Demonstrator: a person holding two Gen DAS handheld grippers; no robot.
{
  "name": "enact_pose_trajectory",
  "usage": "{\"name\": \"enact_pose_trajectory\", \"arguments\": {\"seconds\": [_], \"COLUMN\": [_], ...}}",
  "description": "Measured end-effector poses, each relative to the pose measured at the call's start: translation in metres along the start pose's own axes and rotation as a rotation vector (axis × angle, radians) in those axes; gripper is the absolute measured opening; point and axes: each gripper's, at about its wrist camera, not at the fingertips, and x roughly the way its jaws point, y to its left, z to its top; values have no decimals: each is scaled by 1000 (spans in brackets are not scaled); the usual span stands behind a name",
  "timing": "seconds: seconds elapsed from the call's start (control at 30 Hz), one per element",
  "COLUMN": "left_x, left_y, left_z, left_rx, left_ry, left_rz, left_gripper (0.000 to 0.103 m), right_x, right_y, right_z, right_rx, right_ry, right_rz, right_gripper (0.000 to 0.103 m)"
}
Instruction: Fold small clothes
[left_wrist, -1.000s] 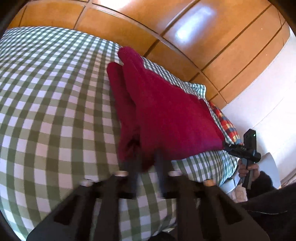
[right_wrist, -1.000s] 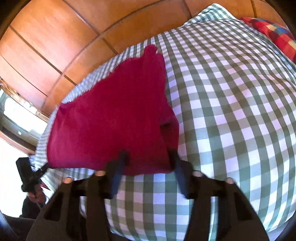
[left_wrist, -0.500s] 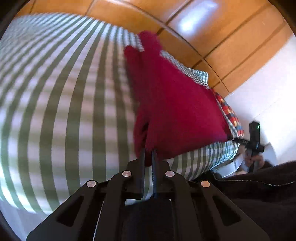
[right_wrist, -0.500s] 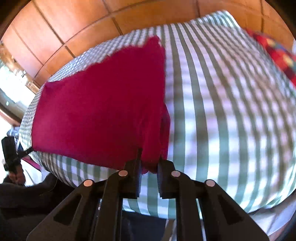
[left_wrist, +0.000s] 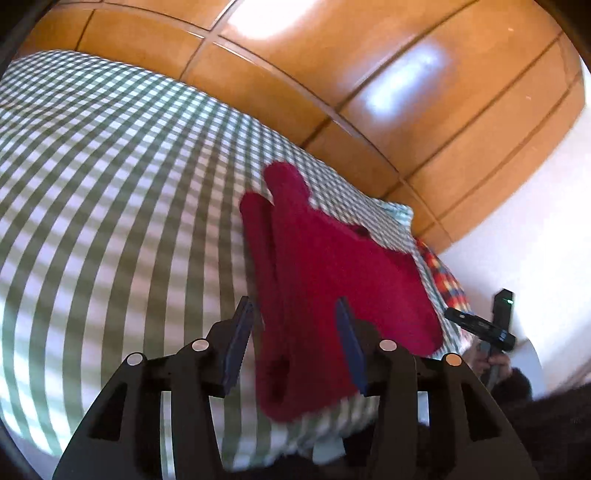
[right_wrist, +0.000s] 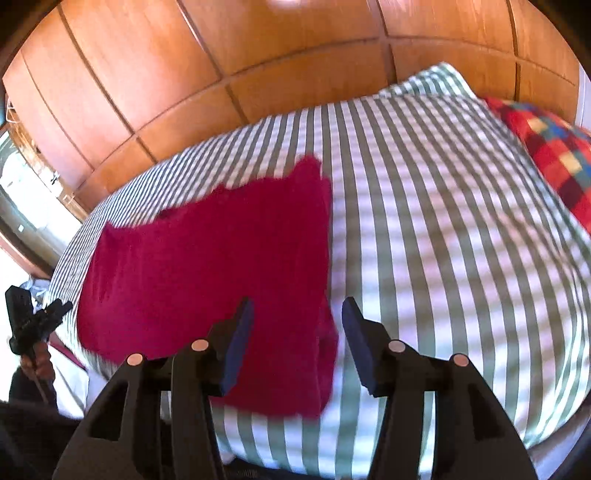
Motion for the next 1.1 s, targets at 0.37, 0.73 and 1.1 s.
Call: {"name": "enact_pose_trajectory", "arguments": {"seconds": [0.37, 0.73, 1.1], "left_x": [72, 99, 89], "left_y": [0, 11, -43], "left_z": [58, 69, 61], "left_rx": [-4, -33, 121], "left_ry": [26, 20, -61], "left_rz": [49, 224, 506], "left_gripper": [45, 7, 10], "right_x": [87, 103, 92], "right_y": [0, -10, -5], "right_z": [69, 78, 69], "right_rx": [38, 67, 45], "right_ry": [25, -17, -68], "right_rz": [-92, -174, -280], "right_gripper": [58, 9, 56]}}
